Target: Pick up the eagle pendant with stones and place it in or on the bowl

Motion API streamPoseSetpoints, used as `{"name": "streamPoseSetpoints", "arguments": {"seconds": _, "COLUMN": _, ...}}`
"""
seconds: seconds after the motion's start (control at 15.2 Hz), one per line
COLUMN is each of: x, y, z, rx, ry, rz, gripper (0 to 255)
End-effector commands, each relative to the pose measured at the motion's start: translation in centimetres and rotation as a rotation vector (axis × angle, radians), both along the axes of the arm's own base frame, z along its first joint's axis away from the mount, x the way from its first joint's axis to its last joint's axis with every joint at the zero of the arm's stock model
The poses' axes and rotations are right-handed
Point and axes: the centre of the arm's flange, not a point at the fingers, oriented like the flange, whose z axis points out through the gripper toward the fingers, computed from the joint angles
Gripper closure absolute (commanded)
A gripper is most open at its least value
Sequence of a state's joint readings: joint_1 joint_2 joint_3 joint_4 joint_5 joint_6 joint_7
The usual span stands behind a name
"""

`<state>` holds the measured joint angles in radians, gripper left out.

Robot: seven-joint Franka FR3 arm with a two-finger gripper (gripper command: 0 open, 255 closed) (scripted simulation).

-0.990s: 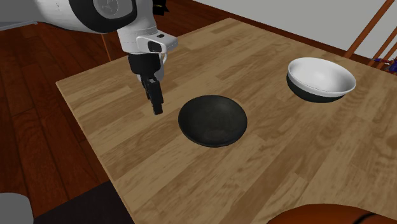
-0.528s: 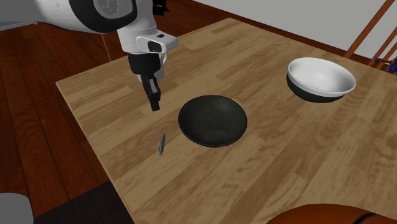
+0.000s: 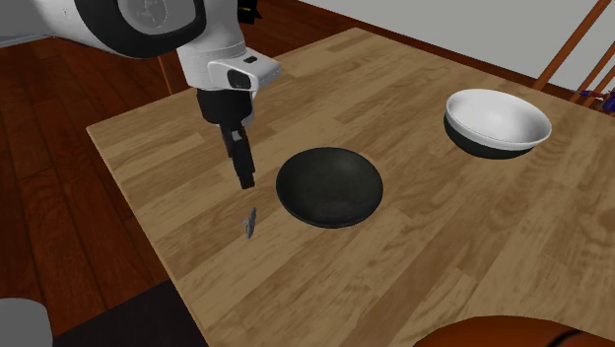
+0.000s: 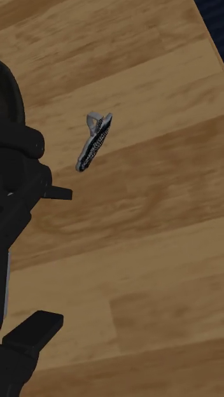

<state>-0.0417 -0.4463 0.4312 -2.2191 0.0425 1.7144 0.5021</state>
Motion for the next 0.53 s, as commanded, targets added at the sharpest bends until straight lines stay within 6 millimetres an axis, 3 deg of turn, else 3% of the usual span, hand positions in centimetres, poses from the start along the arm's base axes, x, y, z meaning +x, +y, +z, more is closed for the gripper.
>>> {"name": "streamPoseSetpoints", "arguments": {"seconds": 0.0, "x": -1.0, "y": -2.8, "z": 0.8, "rx": 0.02, "ry": -0.026, "rz": -0.039, "gripper": 0}}
{"name": "streamPoseSetpoints", "arguments": {"seconds": 0.33, "x": -3.9, "y": -9.5, "z": 2.6, "rx": 0.068, "ry": -0.09, "rz": -0.14, "gripper": 0}}
{"name": "streamPoseSetpoints", "arguments": {"seconds": 0.46, "x": -4.3, "y": -10.5, "z": 2.3, "rx": 0.075, "ry": -0.098, "rz": -0.154, "gripper": 0}}
